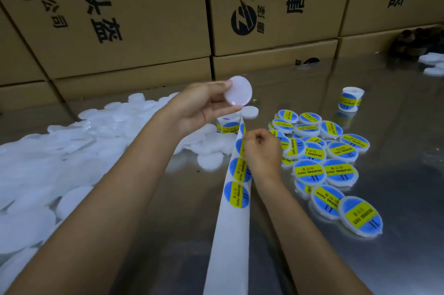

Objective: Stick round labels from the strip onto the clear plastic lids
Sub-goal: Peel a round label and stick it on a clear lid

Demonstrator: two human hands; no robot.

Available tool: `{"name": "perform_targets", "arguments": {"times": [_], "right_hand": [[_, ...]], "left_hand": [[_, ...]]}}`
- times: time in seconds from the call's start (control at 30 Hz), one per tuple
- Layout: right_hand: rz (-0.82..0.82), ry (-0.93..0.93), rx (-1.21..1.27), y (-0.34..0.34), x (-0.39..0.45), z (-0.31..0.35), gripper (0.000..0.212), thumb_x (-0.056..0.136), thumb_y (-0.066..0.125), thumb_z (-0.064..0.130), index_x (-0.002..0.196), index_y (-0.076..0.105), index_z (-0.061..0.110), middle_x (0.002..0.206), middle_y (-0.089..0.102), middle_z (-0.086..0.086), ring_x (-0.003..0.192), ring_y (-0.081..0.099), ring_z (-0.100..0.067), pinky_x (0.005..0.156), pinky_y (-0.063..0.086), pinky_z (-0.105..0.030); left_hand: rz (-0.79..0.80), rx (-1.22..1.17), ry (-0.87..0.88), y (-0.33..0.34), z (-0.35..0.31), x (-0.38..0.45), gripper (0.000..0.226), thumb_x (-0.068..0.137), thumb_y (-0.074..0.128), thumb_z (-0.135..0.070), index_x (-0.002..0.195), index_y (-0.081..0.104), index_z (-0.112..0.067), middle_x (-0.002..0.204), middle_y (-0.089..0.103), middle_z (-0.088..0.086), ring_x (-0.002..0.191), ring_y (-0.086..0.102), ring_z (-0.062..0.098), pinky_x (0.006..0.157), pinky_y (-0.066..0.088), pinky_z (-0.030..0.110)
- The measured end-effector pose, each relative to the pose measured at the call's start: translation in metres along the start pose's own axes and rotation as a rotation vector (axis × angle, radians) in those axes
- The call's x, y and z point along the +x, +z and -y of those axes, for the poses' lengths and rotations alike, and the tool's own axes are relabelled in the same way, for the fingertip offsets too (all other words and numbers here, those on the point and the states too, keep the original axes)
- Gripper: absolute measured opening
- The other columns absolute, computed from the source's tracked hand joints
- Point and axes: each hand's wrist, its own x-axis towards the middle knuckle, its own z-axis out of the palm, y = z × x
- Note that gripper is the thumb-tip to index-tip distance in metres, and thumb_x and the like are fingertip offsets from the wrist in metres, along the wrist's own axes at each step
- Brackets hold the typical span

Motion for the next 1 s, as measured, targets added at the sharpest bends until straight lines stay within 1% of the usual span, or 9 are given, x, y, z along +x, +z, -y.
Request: {"name": "perform_targets", "arguments": {"times": [0.13, 0.23, 0.3, 0.4, 0.5, 0.63, 0.7, 0.83, 1.0], "right_hand": [[0.153, -0.067, -0.148, -0.016, -0.009, 0.009, 0.017, 0.091, 0.056, 0.016, 0.085, 0.069, 0.006, 0.073, 0.063, -0.001, 0.076, 0.057, -0.019, 0.064, 0.040, -0.029], [0.484, -0.104, -0.191, -0.042, -0.026, 0.006, 0.005, 0.090, 0.063, 0.014, 0.091, 0.067, 0.011, 0.084, 0.066, 0.000, 0.080, 0.061, -0.015, 0.072, 0.049, -0.025], [0.646, -0.191, -0.297, -0.053, -0.039, -0.005, 0.015, 0.085, 0.072, 0.011, 0.097, 0.064, 0.016, 0.097, 0.065, 0.002, 0.095, 0.062, -0.015, 0.087, 0.051, -0.026], [0.633, -0.397, -0.501, -0.051, -0.051, -0.013, 0.032, 0.079, 0.079, 0.017, 0.108, 0.065, 0.017, 0.109, 0.061, 0.006, 0.105, 0.056, -0.012, 0.100, 0.043, -0.031], [0.645, -0.466, -0.494, -0.045, -0.059, -0.011, 0.040, 0.078, 0.081, 0.025, 0.114, 0.065, 0.019, 0.114, 0.061, 0.009, 0.110, 0.055, -0.012, 0.103, 0.041, -0.031], [0.620, -0.491, -0.524, -0.044, -0.063, -0.014, 0.045, 0.078, 0.082, 0.032, 0.118, 0.063, 0.023, 0.113, 0.058, 0.012, 0.113, 0.049, -0.010, 0.098, 0.036, -0.021], [0.610, -0.474, -0.535, -0.045, -0.063, -0.014, 0.046, 0.077, 0.082, 0.034, 0.119, 0.063, 0.027, 0.113, 0.056, 0.013, 0.113, 0.044, -0.008, 0.091, 0.031, -0.016], [0.616, -0.437, -0.497, -0.045, -0.062, -0.011, 0.043, 0.075, 0.084, 0.031, 0.114, 0.065, 0.026, 0.113, 0.059, 0.009, 0.113, 0.047, -0.010, 0.097, 0.038, -0.022], [0.587, -0.409, -0.423, -0.043, -0.064, -0.011, 0.029, 0.073, 0.085, 0.026, 0.094, 0.066, 0.034, 0.106, 0.063, 0.008, 0.109, 0.054, -0.014, 0.098, 0.045, -0.032]], "left_hand": [[-0.073, -0.233, -0.081, -0.023, 0.019, -0.051, 0.023, 0.099, 0.058, -0.008, 0.118, 0.062, 0.004, 0.114, 0.072, 0.022, 0.104, 0.073, 0.032, 0.087, 0.061, 0.040], [-0.149, -0.410, -0.129, -0.038, 0.042, -0.076, 0.028, 0.098, 0.057, -0.006, 0.125, 0.059, 0.004, 0.118, 0.072, 0.021, 0.105, 0.072, 0.034, 0.082, 0.062, 0.042], [-0.181, -0.474, -0.144, -0.044, 0.058, -0.089, 0.025, 0.098, 0.057, -0.006, 0.121, 0.061, 0.004, 0.116, 0.072, 0.020, 0.103, 0.072, 0.033, 0.076, 0.063, 0.043], [-0.207, -0.520, -0.116, -0.046, 0.075, -0.099, 0.018, 0.099, 0.056, -0.007, 0.112, 0.064, 0.001, 0.110, 0.075, 0.019, 0.095, 0.075, 0.031, 0.072, 0.064, 0.041], [-0.188, -0.460, -0.086, -0.041, 0.088, -0.098, 0.019, 0.101, 0.053, -0.010, 0.114, 0.063, -0.001, 0.114, 0.074, 0.018, 0.099, 0.074, 0.029, 0.082, 0.061, 0.039], [-0.120, -0.343, -0.042, -0.038, 0.098, -0.094, 0.018, 0.102, 0.050, -0.009, 0.114, 0.064, -0.006, 0.117, 0.073, 0.014, 0.104, 0.072, 0.025, 0.096, 0.055, 0.037], [-0.116, -0.321, -0.026, -0.039, 0.099, -0.093, 0.017, 0.102, 0.050, -0.010, 0.113, 0.064, -0.010, 0.118, 0.072, 0.012, 0.106, 0.071, 0.023, 0.101, 0.052, 0.042], [-0.105, -0.295, -0.026, -0.040, 0.100, -0.091, 0.029, 0.104, 0.048, -0.012, 0.131, 0.056, -0.006, 0.125, 0.068, 0.012, 0.118, 0.064, 0.028, 0.109, 0.045, 0.054], [-0.114, -0.306, -0.039, -0.041, 0.099, -0.093, 0.034, 0.104, 0.047, -0.012, 0.137, 0.054, -0.004, 0.134, 0.064, 0.018, 0.126, 0.060, 0.036, 0.104, 0.049, 0.054]]}}
